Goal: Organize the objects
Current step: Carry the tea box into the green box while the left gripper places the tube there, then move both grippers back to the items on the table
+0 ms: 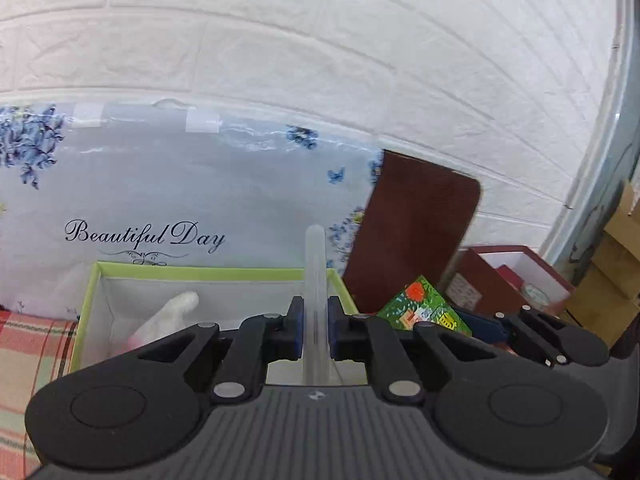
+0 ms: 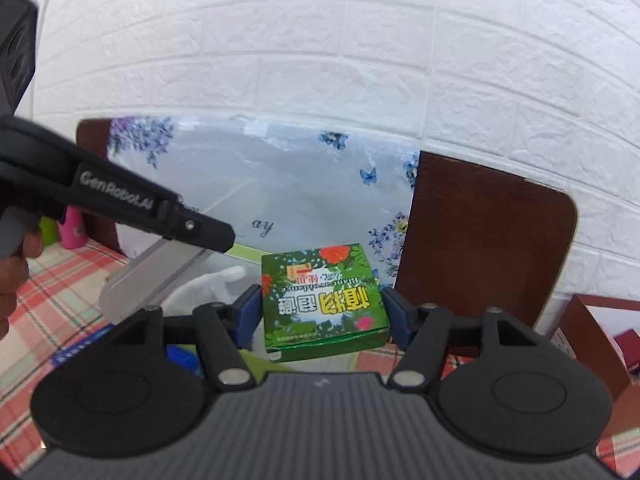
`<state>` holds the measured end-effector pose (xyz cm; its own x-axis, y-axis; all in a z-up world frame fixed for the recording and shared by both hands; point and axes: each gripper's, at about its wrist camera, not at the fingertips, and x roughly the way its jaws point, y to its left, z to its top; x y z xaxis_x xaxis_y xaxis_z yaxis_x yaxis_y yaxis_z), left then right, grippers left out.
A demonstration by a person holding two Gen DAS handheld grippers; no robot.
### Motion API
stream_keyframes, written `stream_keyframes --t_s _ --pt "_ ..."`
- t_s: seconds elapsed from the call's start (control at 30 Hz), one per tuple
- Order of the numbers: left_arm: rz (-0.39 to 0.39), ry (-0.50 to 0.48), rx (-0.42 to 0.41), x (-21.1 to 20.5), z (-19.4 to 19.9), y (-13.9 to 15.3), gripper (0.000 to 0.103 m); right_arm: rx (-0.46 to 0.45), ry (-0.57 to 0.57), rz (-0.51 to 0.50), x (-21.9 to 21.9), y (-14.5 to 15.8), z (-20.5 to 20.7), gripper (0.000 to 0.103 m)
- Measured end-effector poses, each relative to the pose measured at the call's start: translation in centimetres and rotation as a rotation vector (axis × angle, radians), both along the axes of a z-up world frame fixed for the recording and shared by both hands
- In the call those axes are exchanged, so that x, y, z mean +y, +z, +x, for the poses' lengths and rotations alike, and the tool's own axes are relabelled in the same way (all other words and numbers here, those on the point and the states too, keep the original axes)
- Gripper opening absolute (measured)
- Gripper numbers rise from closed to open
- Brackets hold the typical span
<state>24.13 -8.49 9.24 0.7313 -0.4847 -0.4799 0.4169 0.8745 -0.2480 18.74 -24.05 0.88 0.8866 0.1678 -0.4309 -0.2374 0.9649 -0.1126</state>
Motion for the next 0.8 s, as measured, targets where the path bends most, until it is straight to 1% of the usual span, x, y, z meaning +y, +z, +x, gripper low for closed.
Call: stream_keyframes --t_s 0.17,0.27,0.33,0.4,0.43,0.47,0.5,0.53,0.57,0.6,0.67,0.8 --pt "0.035 0.000 0.046 -0.9 3.8 -2.1 0.011 0.045 0.010 -0.022 0.5 -2.9 3.8 0.063" --pt "0.051 0.000 0.085 -1.3 5.6 -3.8 0.011 0.074 0.016 -0.024 1.0 -4.3 5.3 0.063" --pt "0.054 0.001 0.094 -1.2 6.3 -4.9 0.011 0.088 0.016 -0.033 1.2 -5.2 5.9 0.064" --pt "0.048 0.024 0.111 -0.9 6.9 -5.8 0.023 0.105 0.041 -0.037 1.4 -6.1 6.5 0.066" --pt "0.046 0.035 0.135 -0.6 7.3 -6.2 0.049 0.125 0.060 -0.039 1.4 -6.5 7.0 0.075" --pt "0.042 0.049 0.154 -0.3 7.5 -6.5 0.079 0.134 0.073 -0.040 1.5 -6.6 7.1 0.081" --pt "0.031 0.081 0.160 0.2 7.4 -6.7 0.086 0.127 0.086 -0.039 1.5 -6.5 6.9 0.085" --pt "0.010 0.113 0.148 0.8 7.1 -6.8 0.088 0.107 0.091 -0.038 1.5 -6.4 6.5 0.090" --pt "-0.008 0.130 0.140 1.3 6.8 -6.8 0.088 0.083 0.091 -0.037 1.5 -6.1 6.1 0.094" --pt "-0.017 0.137 0.143 1.6 6.7 -6.8 0.088 0.067 0.089 -0.037 1.4 -6.0 5.8 0.100" --pt "-0.032 0.146 0.154 2.2 6.4 -6.3 0.088 0.050 0.077 -0.036 1.4 -5.6 5.3 0.102" --pt "-0.008 0.160 0.095 2.7 4.8 -4.7 0.088 0.038 0.063 -0.011 1.1 -4.7 4.2 0.103"
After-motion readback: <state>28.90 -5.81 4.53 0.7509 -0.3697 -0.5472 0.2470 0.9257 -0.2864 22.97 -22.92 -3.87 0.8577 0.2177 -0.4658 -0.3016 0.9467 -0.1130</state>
